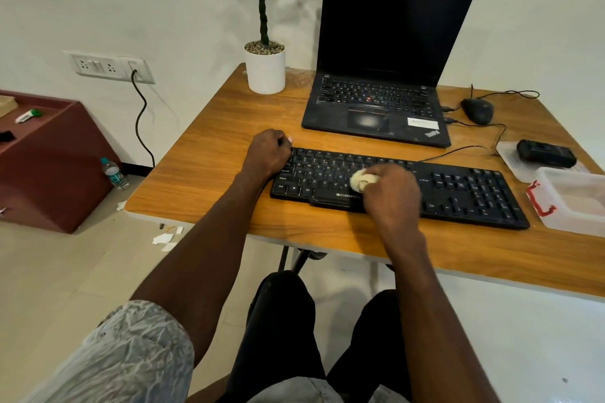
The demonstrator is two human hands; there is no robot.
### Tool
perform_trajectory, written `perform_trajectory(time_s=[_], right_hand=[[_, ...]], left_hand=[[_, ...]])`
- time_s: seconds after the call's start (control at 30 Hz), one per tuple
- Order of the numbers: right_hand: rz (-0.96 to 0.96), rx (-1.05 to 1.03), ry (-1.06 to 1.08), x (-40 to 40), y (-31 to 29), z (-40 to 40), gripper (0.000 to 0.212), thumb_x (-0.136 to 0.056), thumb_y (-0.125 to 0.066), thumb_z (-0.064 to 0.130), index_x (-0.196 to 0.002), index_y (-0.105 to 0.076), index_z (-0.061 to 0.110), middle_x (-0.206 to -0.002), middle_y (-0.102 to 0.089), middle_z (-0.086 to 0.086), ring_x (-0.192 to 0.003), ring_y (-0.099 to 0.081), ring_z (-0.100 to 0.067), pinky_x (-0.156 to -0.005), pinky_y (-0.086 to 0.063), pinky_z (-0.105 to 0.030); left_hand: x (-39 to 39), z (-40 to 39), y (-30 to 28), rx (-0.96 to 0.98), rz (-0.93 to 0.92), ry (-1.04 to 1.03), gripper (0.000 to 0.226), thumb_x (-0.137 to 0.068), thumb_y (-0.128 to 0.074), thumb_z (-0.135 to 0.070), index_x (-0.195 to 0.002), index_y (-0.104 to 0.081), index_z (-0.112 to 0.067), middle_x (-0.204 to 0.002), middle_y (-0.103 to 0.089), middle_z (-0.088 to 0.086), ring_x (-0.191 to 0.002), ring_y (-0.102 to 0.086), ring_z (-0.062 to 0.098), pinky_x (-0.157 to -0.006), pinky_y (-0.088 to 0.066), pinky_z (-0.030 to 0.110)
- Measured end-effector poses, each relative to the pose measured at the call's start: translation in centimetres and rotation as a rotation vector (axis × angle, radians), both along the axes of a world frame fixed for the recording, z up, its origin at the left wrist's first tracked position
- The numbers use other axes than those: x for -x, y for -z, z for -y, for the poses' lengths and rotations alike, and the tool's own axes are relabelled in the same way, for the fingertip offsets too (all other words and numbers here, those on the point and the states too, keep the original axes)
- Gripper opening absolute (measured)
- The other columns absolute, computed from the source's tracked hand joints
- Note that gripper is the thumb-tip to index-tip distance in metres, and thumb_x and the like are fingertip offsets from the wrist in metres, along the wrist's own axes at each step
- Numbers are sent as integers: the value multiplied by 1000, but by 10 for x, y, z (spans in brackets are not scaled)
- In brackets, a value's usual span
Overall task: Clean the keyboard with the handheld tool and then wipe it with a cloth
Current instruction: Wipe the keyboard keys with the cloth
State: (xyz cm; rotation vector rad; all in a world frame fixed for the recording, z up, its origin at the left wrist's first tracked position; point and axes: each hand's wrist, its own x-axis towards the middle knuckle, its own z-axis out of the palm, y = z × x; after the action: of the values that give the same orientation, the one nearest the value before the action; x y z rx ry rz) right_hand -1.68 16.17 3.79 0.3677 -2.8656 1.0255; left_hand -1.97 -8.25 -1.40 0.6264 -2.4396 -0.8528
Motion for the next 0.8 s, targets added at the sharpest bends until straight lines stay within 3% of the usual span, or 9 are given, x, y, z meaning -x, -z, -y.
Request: perform_trajectory(time_s=[0.1, 0.2, 0.33, 0.4, 0.47, 0.63, 0.7, 0.8], right_hand=[[-54, -27, 222, 17, -1, -37, 30, -84, -63, 4, -111, -71, 13, -99, -69, -14, -97, -60, -30, -71, -48, -34], [-83, -71, 266, 13, -2, -28, 24, -85, -63, 5, -108, -71, 8, -102, -67, -16, -103, -55, -33, -75, -50, -38], [-133, -147, -86, -18, 2, 35, 31, -87, -65, 12, -118, -64, 12, -123, -59, -8, -113, -51, -24, -92, -47, -35], [-205, -115, -293, -32, 5, 57, 33, -88, -60, 9, -120, -63, 12, -125, -56, -6, -115, -46, -22, -91, -44, -33], [-222, -83, -346, -32, 6, 58, 32, -87, -58, 5, -117, -65, 12, -121, -58, -6, -112, -47, -21, -87, -44, -32], [-123, -26, 125, 8, 2, -5, 27, -86, -66, 8, -112, -69, 11, -111, -66, -12, -104, -56, -27, -84, -52, -38], [-94, -11, 292, 18, -1, -29, 28, -86, -67, 6, -114, -68, 8, -111, -65, -15, -108, -53, -30, -79, -48, -38], [-92, -12, 291, 10, -2, -22, 27, -86, -66, 5, -113, -68, 7, -114, -63, -14, -110, -52, -30, -80, -47, -37]], left_hand=[[0, -1, 1, 6, -1, -17, 30, -95, -56, -28, -81, -67, -4, -85, -68, 12, -75, -55, 20, -66, -35, 24], [0, -3, 0, 23, -2, -30, 29, -96, -55, -28, -82, -67, -5, -88, -68, 14, -79, -59, 24, -68, -37, 26], [-1, -4, 1, 45, 9, -32, 29, -95, -54, -28, -82, -66, -5, -88, -67, 14, -82, -60, 28, -68, -38, 27], [-1, -3, 1, 53, 10, -30, 29, -95, -54, -27, -82, -66, -4, -89, -68, 16, -82, -61, 31, -69, -40, 30], [-1, -3, 0, 56, 8, -30, 29, -95, -54, -27, -82, -66, -4, -90, -68, 17, -83, -61, 31, -70, -42, 31], [-1, -3, 1, 59, 0, -42, 29, -95, -53, -27, -83, -67, -5, -89, -68, 15, -80, -59, 27, -68, -38, 28], [0, -3, 3, 62, -2, -47, 29, -95, -53, -27, -83, -67, -5, -89, -68, 15, -80, -58, 26, -68, -37, 27], [0, -4, 2, 65, -4, -55, 29, -95, -53, -26, -85, -68, -4, -89, -68, 15, -79, -58, 26, -68, -37, 27]])
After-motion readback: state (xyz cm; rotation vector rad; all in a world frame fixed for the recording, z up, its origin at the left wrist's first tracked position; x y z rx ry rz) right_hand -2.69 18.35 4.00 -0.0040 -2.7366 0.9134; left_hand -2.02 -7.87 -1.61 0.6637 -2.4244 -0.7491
